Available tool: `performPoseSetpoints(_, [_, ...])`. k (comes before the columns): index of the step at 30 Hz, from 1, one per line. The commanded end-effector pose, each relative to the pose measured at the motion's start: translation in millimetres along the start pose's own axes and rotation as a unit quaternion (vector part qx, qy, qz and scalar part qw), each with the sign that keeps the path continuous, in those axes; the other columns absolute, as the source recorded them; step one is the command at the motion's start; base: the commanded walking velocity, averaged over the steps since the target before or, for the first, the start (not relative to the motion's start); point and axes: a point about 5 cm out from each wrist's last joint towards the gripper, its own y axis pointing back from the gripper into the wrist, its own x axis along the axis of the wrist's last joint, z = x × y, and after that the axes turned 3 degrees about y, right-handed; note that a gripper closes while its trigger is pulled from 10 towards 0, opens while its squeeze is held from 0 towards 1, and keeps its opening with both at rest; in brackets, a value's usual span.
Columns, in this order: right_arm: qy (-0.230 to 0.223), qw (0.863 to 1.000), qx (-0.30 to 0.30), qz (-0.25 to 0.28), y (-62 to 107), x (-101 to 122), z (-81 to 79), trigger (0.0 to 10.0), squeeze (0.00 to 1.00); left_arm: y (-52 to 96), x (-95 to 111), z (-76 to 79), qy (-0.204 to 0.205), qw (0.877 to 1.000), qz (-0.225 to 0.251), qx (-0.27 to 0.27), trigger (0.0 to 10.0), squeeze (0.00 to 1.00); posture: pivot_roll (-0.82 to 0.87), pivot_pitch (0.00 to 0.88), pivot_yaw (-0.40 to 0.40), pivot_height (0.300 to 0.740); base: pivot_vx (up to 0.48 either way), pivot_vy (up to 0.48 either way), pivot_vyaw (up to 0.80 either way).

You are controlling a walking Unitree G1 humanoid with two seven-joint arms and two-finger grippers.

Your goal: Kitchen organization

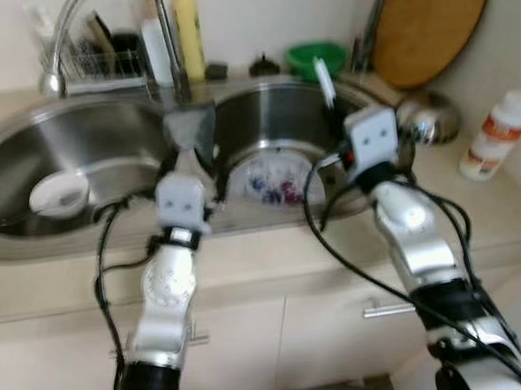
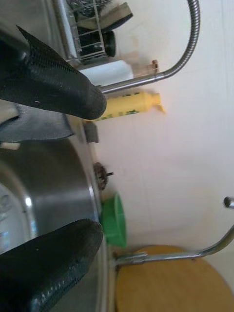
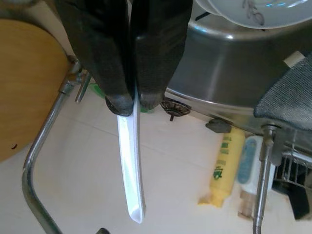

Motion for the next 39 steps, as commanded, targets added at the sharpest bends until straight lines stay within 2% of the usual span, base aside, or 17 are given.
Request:
performPoseSetpoints(1, [-0.003, 1.0, 0.025, -0.004, -3.6, 1, -10.5, 0.0, 0.0, 1.8, -2, -6.8, -0.011, 1.0, -0.003, 0.012, 10.0, 0.0, -0.1, 0.0, -0.034, 0.74, 0.0, 0.0, 0.0])
performPoseSetpoints(3, [-0.005, 0.999, 0.044, -0.025, -3.2, -6, -17.8, 0.0, 0.0, 1.7, -2, -6.5, -0.01, 1.0, -0.002, 0.012, 10.0, 0.0, -0.1, 0.0, -0.034, 0.74, 0.0, 0.0, 0.0])
performPoseSetpoints(6, [0.014, 0.998, 0.064, -0.025, -3.5, -6, -25.0, 0.0, 0.0, 1.7, -1, -5.0, -0.01, 1.0, -0.002, 0.01, 10.0, 0.0, -0.1, 0.0, -0.035, 0.74, 0.0, 0.0, 0.8])
performPoseSetpoints(9, [-0.01, 0.997, 0.067, -0.041, -4.7, -10, -28.4, 0.0, 0.0, 1.8, -1, -4.7, -0.01, 1.0, -0.002, 0.009, 10.0, 0.0, -0.1, 0.0, -0.035, 0.74, 0.0, 0.0, 0.8])
performPoseSetpoints(13, [-0.016, 0.996, 0.066, -0.062, -5.4, -16, -28.9, 0.0, 0.0, 1.8, -1, -4.8, -0.011, 1.0, -0.003, 0.009, 10.0, 0.0, -0.1, 0.0, -0.035, 0.74, 0.0, 0.0, 0.2])
performPoseSetpoints(14, [-0.035, 0.992, 0.065, -0.101, -6.0, -25, -29.1, 6.7, 0.0, 1.7, -1, -5.0, -0.012, 1.0, -0.003, 0.009, 10.0, 0.0, -0.1, 0.0, -0.037, 0.74, 0.0, 0.0, 0.0])
performPoseSetpoints(15, [-0.041, 0.99, 0.067, -0.119, -6.0, -29, -29.8, 10.0, 0.0, 1.7, -1, -5.1, -0.012, 1.0, -0.003, 0.009, 10.0, 0.0, -0.1, 0.0, -0.037, 0.74, 0.0, 0.0, 0.0])
performPoseSetpoints(16, [-0.049, 0.984, 0.075, -0.153, -5.9, -38, -32.0, 10.0, 0.0, 1.6, -1, -5.0, -0.012, 1.0, -0.003, 0.009, 10.0, 0.0, -0.1, 0.0, -0.039, 0.74, 0.0, 0.0, 0.0])
performPoseSetpoints(22, [-0.076, 0.971, 0.086, -0.208, -4.0, -50, -36.4, 10.0, 0.0, 1.2, -2, -4.4, -0.012, 1.0, -0.003, 0.009, 10.0, 0.0, -0.09, 0.0, -0.04, 0.74, 0.0, 0.0, 0.0])
performPoseSetpoints(24, [-0.114, 0.966, 0.078, -0.218, -3.6, -52, -36.3, 10.0, 0.0, 0.9, -2, -4.1, -0.012, 1.0, -0.004, 0.009, 10.0, 0.0, -0.09, 0.0, -0.041, 0.74, 0.0, 0.0, 0.0])
performPoseSetpoints(25, [-0.125, 0.964, 0.078, -0.22, -3.5, -52, -36.3, 10.0, 0.96, 0.9, -2, -4.2, -0.012, 1.0, -0.003, 0.009, 10.0, 0.0, -0.09, 0.0, -0.041, 0.74, 0.0, 0.0, 0.0])
performPoseSetpoints(26, [-0.134, 0.963, 0.079, -0.221, -3.4, -52, -36.4, 10.0, 1.0, 0.9, -2, -4.2, -0.012, 1.0, -0.004, 0.009, 10.0, 0.0, -0.09, 0.0, -0.041, 0.74, 0.0, 0.0, 0.0])
performPoseSetpoints(33, [-0.155, 0.96, 0.088, -0.217, -2.8, -49, -36.6, 10.0, 1.0, 0.8, -2, -4.3, -0.011, 1.0, -0.004, 0.008, 10.0, 0.0, -0.1, 0.0, -0.038, 0.74, 0.0, 0.0, 0.0])
performPoseSetpoints(39, [-0.162, 0.963, 0.089, -0.196, -3.6, -43, -34.5, 10.0, 1.0, 0.4, -1, -3.3, -0.009, 1.0, -0.004, 0.007, 10.0, 0.0, -0.1, 0.0, -0.037, 0.74, 0.0, 0.0, 0.0])
